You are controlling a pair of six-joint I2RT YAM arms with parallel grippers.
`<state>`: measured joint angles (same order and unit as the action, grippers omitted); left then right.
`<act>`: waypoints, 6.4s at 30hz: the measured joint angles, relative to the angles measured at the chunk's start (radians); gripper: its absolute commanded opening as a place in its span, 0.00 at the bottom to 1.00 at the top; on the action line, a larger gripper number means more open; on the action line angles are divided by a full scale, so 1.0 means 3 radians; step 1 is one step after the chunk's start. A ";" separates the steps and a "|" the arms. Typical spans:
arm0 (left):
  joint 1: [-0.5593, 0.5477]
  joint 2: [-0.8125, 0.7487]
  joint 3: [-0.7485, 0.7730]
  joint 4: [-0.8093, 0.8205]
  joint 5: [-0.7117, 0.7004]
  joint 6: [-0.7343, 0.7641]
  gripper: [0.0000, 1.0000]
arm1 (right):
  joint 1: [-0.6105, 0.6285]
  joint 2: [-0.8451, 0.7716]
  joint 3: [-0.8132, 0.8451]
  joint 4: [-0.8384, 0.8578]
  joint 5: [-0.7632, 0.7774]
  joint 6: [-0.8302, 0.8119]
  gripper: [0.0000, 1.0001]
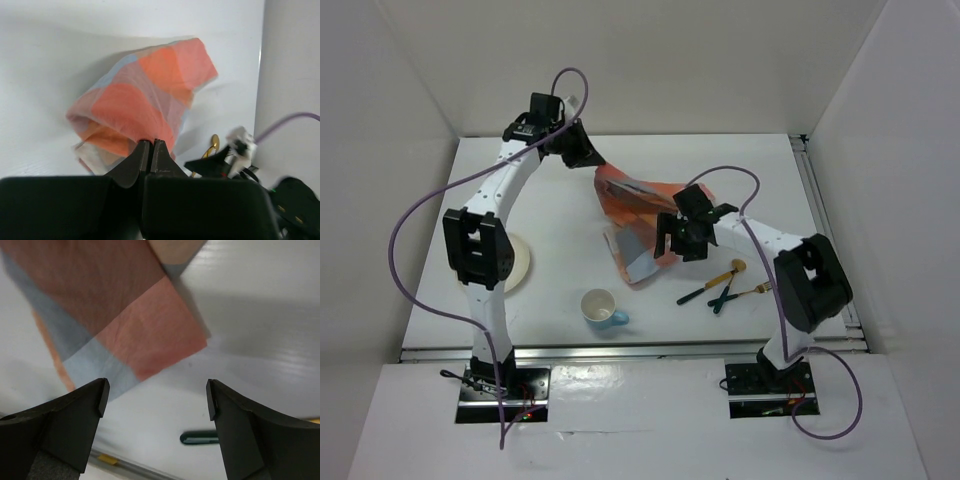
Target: Set the dinner table for one person
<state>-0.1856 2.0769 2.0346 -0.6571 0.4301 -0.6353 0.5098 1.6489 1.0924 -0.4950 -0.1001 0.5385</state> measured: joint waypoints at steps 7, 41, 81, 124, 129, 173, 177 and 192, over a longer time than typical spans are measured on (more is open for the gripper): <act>0.0000 -0.0027 0.0061 -0.0137 0.0141 0.0013 0.00 | 0.0000 0.0482 0.0094 0.0127 0.0154 -0.0252 0.89; 0.0867 -0.0181 0.0120 -0.0010 0.0941 -0.0449 0.00 | -0.0348 -0.0418 0.1181 0.0006 0.0885 -0.0568 0.00; 0.1207 -0.0296 0.0123 0.1520 0.1755 -0.2083 0.00 | -0.1061 0.0484 0.3009 0.0346 0.0954 -0.1062 0.00; 0.0094 0.0408 -0.1077 -0.0174 -0.0945 0.0256 0.00 | -0.1128 0.1221 0.1031 -0.0251 0.0125 -0.0262 0.01; 0.0093 0.0084 -0.1624 0.0045 -0.0964 0.0161 0.00 | -0.1139 0.1180 0.0916 -0.0109 0.0052 -0.0257 0.01; 0.0069 -0.0978 -0.2215 -0.0507 -0.1568 0.0195 0.13 | -0.0524 -0.0005 0.0081 -0.0469 0.0411 0.0067 0.56; 0.0033 -0.1239 -0.1790 -0.0629 -0.1568 0.0206 0.13 | -0.0287 -0.0228 0.0501 -0.0495 0.0392 -0.0103 0.69; 0.0327 -0.2402 -0.1588 -0.0646 -0.1584 0.0200 0.22 | 0.1620 0.0072 0.0945 -0.0535 0.0219 -0.0604 0.95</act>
<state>-0.0875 1.3563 1.5581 -0.8509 -0.0452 -0.5755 0.9958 1.6707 1.3758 -0.6556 -0.0345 0.3573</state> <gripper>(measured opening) 0.233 0.957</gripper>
